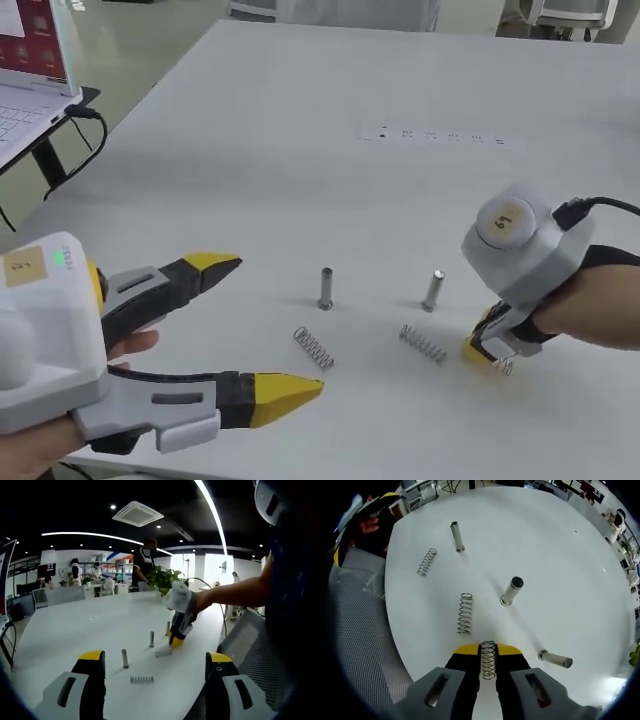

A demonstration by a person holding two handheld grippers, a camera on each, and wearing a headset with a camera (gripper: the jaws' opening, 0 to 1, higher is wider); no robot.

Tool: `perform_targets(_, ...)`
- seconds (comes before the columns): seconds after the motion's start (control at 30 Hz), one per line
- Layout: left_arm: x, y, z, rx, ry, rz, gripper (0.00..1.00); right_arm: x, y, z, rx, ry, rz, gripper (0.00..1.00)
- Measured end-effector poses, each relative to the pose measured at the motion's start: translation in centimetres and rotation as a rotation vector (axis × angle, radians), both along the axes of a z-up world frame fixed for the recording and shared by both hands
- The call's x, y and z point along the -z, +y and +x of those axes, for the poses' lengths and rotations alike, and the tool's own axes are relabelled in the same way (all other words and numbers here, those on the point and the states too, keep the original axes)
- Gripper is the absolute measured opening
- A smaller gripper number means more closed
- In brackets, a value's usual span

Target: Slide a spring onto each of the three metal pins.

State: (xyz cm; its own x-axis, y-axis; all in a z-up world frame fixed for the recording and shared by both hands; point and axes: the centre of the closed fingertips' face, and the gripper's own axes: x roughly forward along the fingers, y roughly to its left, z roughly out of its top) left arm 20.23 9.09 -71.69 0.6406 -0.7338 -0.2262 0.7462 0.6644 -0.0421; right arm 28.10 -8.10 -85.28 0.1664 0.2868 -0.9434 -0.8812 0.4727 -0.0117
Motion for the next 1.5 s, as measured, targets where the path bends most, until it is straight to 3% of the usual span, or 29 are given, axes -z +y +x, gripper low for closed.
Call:
perform_targets(0.33,0.2,-0.3,-0.1,0.021,0.006,0.006,0.78,-3.4,-0.4,-0.4,0.071,-0.054,0.1,0.08)
perform_targets(0.8,-0.7,-1.7,0.3,0.091,0.004,0.018,0.74,-9.8,2.9,-0.4,0.126,-0.138,0.342,0.08)
perform_targets(0.97,-1.4,-2.6,0.5,0.139,0.035,-0.011,0.69,-12.7,5.0,-0.6,0.116,-0.179,0.447,0.08)
perform_targets(1.1,-1.9,-3.2,0.7,0.167,0.032,-0.014,0.65,-14.9,6.5,-1.0,0.107,-0.192,0.528,0.08)
perform_targets(1.23,-3.2,-3.8,1.0,0.186,0.029,-0.054,0.61,-17.1,7.9,-1.5,0.083,-0.218,0.6,0.08)
perform_targets(1.37,-4.5,-4.4,1.3,0.199,0.019,-0.091,0.57,-19.5,9.6,-2.0,0.075,-0.204,0.717,0.08)
perform_targets(1.5,-5.5,-5.0,1.4,0.211,0.019,-0.137,0.56,-21.4,10.7,-2.2,0.068,-0.2,0.79,0.08)
